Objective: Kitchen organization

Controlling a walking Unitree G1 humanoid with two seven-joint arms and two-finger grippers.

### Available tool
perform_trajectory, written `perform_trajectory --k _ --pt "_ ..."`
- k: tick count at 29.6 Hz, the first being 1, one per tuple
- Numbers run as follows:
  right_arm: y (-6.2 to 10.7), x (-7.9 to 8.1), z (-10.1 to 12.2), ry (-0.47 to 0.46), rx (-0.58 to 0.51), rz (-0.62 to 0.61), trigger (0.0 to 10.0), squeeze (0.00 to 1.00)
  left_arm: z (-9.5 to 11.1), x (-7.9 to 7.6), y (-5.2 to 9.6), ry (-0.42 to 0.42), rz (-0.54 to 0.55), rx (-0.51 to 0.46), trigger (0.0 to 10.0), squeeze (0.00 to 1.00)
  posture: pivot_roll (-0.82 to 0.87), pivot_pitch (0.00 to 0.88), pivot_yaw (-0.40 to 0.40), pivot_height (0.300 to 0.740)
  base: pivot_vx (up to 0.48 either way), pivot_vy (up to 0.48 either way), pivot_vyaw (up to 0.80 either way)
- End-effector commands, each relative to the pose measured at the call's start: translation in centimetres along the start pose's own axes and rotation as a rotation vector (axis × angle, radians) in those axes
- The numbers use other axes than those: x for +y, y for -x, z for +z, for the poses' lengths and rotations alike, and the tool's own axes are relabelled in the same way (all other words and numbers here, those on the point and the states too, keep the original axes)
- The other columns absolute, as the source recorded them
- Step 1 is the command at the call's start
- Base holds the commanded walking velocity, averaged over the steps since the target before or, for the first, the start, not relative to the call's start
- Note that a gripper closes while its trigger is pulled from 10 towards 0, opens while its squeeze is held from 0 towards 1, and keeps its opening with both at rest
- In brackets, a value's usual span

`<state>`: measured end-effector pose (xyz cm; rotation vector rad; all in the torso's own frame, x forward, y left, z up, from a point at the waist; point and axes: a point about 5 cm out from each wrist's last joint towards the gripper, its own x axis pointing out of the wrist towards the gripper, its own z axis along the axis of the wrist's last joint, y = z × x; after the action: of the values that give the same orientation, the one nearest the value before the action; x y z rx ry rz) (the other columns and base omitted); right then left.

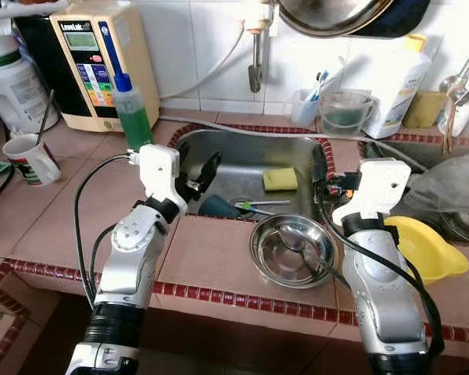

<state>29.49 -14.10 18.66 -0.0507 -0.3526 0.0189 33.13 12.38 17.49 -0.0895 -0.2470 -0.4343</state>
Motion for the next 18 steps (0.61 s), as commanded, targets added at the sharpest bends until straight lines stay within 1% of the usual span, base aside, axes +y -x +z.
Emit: perform_trajectory --k 1,18 --pt "-0.3 0.0 0.1 0.007 -0.014 0.009 10.0 0.00 0.5 0.2 0.1 -0.004 0.010 -0.014 10.0 0.00 -0.11 0.000 0.031 0.740 0.000 -0.356 0.00" --pt "-0.7 0.2 0.1 0.010 -0.037 0.050 10.0 0.00 1.5 0.6 -0.1 -0.006 0.031 -0.042 10.0 0.00 -0.10 0.000 0.010 0.740 0.000 -0.356 0.00"
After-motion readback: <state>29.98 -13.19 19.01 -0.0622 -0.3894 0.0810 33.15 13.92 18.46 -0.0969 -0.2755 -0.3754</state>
